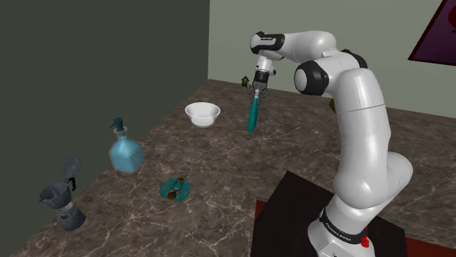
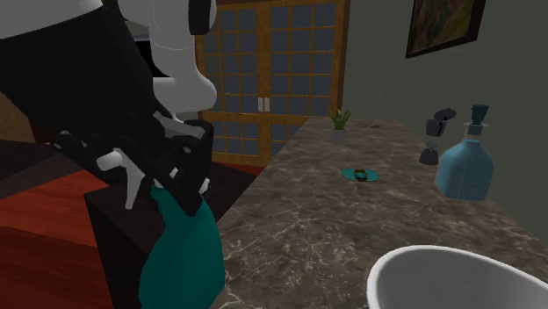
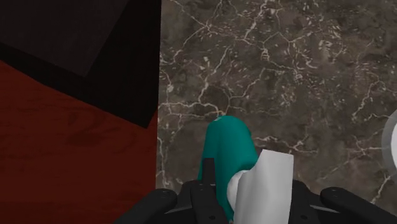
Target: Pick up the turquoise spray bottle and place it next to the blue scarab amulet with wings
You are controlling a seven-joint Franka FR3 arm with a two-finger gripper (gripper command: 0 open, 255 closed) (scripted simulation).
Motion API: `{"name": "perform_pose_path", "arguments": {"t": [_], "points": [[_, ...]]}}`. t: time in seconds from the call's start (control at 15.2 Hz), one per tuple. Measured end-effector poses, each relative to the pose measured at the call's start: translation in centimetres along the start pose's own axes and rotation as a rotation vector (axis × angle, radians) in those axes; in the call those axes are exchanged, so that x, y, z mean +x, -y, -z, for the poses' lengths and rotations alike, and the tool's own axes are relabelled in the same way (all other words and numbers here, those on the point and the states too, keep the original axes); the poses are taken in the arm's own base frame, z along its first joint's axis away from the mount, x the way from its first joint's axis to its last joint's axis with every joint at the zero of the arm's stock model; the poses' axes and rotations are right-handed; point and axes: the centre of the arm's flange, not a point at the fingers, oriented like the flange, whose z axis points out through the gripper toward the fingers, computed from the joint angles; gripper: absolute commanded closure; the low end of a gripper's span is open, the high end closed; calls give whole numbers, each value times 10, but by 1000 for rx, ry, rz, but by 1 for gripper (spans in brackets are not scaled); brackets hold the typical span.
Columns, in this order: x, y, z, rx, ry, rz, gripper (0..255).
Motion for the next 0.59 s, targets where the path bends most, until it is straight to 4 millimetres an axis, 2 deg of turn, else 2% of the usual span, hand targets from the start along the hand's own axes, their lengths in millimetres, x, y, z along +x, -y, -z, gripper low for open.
{"name": "perform_pose_path", "arguments": {"t": [0.33,0.4,0.53,0.59], "points": [[-12,1,-6,-10,7,-6,255],[-12,4,-6,-12,11,-8,255],[-4,-8,-2,-3,6,1,255],[-5,-8,-2,-2,3,-1,255]]}}
